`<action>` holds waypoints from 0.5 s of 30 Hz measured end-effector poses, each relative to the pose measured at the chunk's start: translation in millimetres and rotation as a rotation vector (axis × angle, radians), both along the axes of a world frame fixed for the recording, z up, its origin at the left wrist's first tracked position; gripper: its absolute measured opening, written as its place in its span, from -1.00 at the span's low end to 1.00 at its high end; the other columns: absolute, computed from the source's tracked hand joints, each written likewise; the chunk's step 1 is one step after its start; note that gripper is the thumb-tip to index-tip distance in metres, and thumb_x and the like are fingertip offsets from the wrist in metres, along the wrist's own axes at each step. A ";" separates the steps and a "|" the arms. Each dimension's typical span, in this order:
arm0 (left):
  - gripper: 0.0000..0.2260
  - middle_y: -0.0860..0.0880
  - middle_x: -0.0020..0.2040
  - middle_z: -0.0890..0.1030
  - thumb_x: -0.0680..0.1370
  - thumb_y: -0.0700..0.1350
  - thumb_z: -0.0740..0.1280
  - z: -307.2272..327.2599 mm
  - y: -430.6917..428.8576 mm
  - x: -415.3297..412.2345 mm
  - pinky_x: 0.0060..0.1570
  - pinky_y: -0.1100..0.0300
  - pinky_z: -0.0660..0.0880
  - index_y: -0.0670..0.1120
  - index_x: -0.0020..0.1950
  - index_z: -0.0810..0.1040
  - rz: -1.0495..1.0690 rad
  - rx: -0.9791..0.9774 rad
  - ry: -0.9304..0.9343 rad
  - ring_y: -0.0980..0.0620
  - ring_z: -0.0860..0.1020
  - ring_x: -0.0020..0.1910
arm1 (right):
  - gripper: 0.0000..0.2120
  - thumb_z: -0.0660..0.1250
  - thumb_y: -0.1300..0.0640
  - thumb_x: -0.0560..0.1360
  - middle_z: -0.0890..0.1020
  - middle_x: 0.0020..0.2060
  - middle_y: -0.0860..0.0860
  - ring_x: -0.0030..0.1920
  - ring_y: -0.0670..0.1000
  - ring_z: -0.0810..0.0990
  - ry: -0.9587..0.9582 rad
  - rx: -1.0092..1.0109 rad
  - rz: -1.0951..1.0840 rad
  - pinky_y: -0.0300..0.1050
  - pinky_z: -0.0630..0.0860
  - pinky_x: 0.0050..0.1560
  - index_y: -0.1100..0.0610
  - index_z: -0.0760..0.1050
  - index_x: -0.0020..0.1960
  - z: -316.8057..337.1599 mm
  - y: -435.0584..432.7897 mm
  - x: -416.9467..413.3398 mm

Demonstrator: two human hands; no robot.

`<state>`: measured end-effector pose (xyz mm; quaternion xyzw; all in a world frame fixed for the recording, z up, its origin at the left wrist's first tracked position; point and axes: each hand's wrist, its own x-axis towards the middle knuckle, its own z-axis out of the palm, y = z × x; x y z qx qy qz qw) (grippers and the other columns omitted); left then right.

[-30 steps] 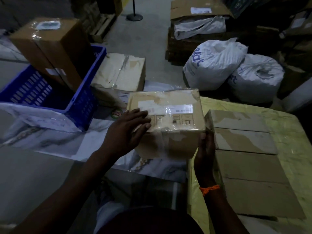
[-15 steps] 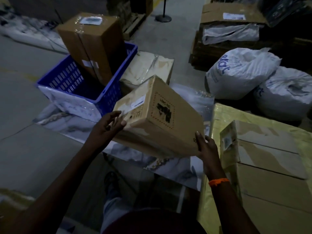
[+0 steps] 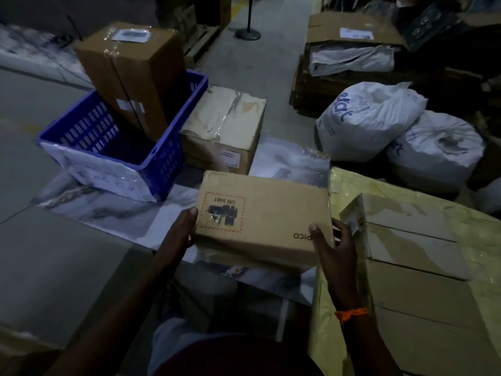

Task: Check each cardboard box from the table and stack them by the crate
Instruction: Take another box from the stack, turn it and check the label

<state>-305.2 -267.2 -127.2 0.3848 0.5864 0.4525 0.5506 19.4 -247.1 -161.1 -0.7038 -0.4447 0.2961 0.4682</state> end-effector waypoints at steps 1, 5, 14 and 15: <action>-0.57 0.09 0.24 0.59 0.59 0.38 0.14 -1.4 0.7 3.0 0.14 0.10 0.50 0.14 0.26 0.50 -0.023 0.011 0.025 0.11 0.56 0.22 | -0.50 0.51 -0.23 0.45 0.68 0.11 -0.02 0.08 -0.05 0.67 -0.012 0.004 0.001 0.03 0.66 0.04 -0.05 0.53 0.29 -0.5 -1.9 0.5; -0.45 0.05 0.25 0.62 0.48 0.38 0.24 -10.8 7.7 0.2 0.24 -0.04 0.54 0.10 0.35 0.49 -0.041 0.021 0.090 0.15 0.60 0.20 | -0.39 0.44 -0.42 0.36 0.68 0.11 -0.04 0.07 -0.08 0.67 -0.004 0.001 0.021 -0.02 0.65 0.02 -0.11 0.51 0.28 -2.8 -3.9 4.6; -0.61 -0.01 0.24 0.61 0.65 -0.10 0.31 2.2 53.1 0.7 0.00 0.09 0.57 0.04 0.48 0.42 -0.019 -0.044 0.162 0.00 0.62 0.18 | -0.21 0.45 -0.49 0.30 0.70 0.12 -0.09 0.08 -0.11 0.69 0.067 -0.124 0.221 0.05 0.65 0.14 -0.08 0.49 0.39 8.4 22.2 22.6; -0.61 -0.02 0.24 0.61 0.64 -0.11 0.32 4.2 58.7 3.7 -0.04 0.11 0.56 0.04 0.48 0.43 -0.027 -0.056 0.171 0.01 0.62 0.16 | -0.21 0.45 -0.49 0.30 0.71 0.11 -0.11 0.08 -0.11 0.69 0.067 -0.144 0.250 0.09 0.65 0.15 -0.10 0.48 0.39 9.7 26.5 24.9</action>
